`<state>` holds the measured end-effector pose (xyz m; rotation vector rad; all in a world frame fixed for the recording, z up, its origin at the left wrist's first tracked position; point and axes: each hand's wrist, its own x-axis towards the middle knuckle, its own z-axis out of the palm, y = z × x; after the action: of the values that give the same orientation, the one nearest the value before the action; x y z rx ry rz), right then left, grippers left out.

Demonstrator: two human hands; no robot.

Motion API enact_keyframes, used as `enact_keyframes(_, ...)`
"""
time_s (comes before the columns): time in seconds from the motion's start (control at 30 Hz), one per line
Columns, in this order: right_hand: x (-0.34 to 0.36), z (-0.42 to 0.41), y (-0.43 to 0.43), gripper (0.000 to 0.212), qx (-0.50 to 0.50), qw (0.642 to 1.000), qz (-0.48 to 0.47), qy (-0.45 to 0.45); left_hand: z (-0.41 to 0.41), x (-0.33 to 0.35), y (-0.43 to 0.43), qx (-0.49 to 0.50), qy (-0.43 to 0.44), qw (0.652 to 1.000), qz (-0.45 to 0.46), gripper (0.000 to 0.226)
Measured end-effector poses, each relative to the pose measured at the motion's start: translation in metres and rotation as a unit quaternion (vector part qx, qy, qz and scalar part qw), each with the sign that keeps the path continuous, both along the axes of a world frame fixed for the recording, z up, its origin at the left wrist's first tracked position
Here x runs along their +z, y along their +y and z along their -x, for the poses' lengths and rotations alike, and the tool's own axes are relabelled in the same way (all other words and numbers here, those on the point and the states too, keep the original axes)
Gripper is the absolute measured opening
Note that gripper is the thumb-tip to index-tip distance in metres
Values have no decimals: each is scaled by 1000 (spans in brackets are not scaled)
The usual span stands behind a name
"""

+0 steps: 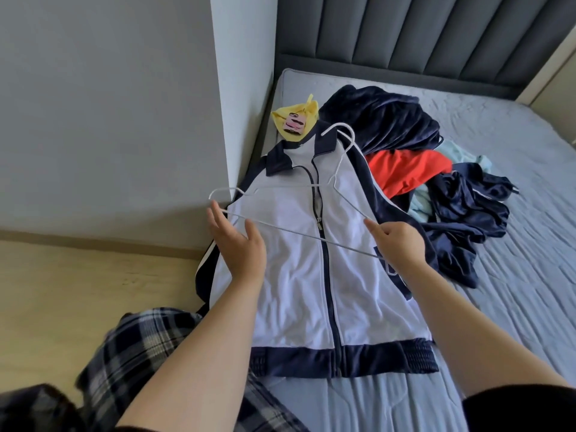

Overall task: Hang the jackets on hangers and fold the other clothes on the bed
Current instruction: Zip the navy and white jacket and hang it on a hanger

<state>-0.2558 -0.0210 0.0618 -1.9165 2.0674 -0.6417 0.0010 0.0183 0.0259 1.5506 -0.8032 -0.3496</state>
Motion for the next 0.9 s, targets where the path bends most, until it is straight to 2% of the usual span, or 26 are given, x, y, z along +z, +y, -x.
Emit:
enact_keyframes(0.07,-3,-2,-4,64,16,999,13,37,-2,4,0,3,52,998,35,62)
enact_keyframes(0.17,-14,-2,-9,66,65,991,60,97,-9,12,-2,64,151,984,70,50)
enact_keyframes(0.27,-26,-3,-9,62,82,984,71,142,-27,12,-11,82,282,955,44,31)
enact_keyframes(0.33,-35,-3,-11,54,77,988,42,125,-34,10,-16,39,320,946,-17,22)
enact_keyframes(0.47,-39,-19,-13,32,107,993,-34,35,-30,1,-20,21,381,922,-60,29)
enact_keyframes(0.5,-37,-27,-14,43,133,989,-53,25,-28,0,-21,14,400,914,-59,29)
enact_keyframes(0.53,-37,-34,-16,64,160,985,-65,30,-26,-1,-23,5,420,906,-58,30)
enact_keyframes(0.6,-42,-45,-22,99,169,979,-66,89,-24,-3,-27,-20,458,887,-55,30)
enact_keyframes(0.67,-48,-51,-32,113,144,977,-53,146,-23,-3,-33,-55,491,868,-52,32)
enact_keyframes(0.73,-56,-49,-42,111,114,980,-21,165,-21,-4,-39,-96,511,853,-58,31)
enact_keyframes(0.8,-66,-44,-52,101,71,983,49,163,-17,-7,-46,-135,496,854,-76,24)
enact_keyframes(0.9,-78,-40,-73,91,-41,985,93,140,-7,-19,-58,-174,383,896,-143,20)
